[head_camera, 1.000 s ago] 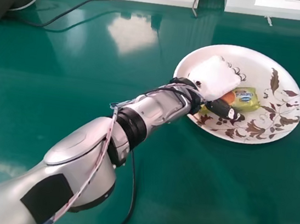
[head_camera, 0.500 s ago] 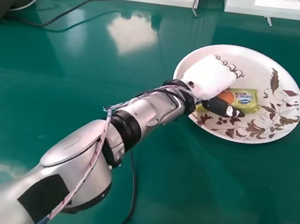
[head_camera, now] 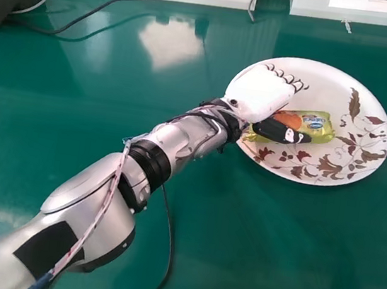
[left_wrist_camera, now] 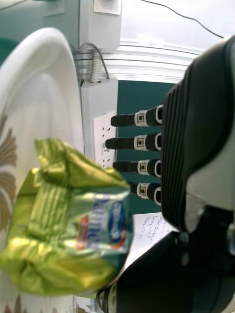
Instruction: Pick up biscuit and place it in the plate
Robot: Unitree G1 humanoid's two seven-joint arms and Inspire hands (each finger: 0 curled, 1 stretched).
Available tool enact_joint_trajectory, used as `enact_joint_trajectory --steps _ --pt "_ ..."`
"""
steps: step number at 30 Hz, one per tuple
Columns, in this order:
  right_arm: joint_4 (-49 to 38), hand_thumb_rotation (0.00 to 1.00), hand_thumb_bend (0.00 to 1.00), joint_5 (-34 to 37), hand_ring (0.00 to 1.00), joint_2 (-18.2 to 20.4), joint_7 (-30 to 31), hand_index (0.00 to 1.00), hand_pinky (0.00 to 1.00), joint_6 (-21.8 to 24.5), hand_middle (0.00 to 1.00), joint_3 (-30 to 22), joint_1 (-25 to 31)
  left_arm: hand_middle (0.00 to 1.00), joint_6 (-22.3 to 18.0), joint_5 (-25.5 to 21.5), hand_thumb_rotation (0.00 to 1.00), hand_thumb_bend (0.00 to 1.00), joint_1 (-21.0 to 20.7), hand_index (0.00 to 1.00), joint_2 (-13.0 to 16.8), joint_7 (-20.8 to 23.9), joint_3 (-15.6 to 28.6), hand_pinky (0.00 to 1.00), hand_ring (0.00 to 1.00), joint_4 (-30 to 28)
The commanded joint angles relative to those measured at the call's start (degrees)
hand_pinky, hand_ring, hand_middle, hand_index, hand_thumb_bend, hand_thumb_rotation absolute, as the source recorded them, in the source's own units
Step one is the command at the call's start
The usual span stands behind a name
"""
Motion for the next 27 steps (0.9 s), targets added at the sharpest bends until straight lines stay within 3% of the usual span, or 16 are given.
enact_joint_trajectory --steps 1,6,19,27 --pt "-0.2 0.17 0.85 -0.1 0.93 2.3 0.1 0.87 0.79 0.0 0.96 -0.1 -0.6 0.96 -0.4 -0.5 0.66 1.0 1.0 0.95 0.6 0.3 0.5 0.88 0.89 -0.6" --pt "-0.3 0.18 0.83 -0.7 0.94 2.7 -0.4 0.88 0.77 -0.2 0.97 0.0 -0.6 0.96 -1.7 -0.9 0.68 1.0 1.5 0.94 1.7 0.2 0.8 0.87 0.88 -1.4" --pt "-1.0 0.18 0.81 0.1 0.91 2.6 0.6 0.84 0.74 -0.2 0.93 0.6 0.4 0.99 -6.5 -1.2 0.69 1.0 4.6 0.97 5.9 5.9 2.0 0.94 0.91 -5.9" --pt "0.1 0.2 0.8 0.0 0.91 2.3 1.5 0.84 0.74 0.0 0.95 0.5 0.2 1.0 -9.9 -2.5 0.7 1.0 6.7 0.98 8.7 6.4 4.3 0.94 0.92 -9.5"
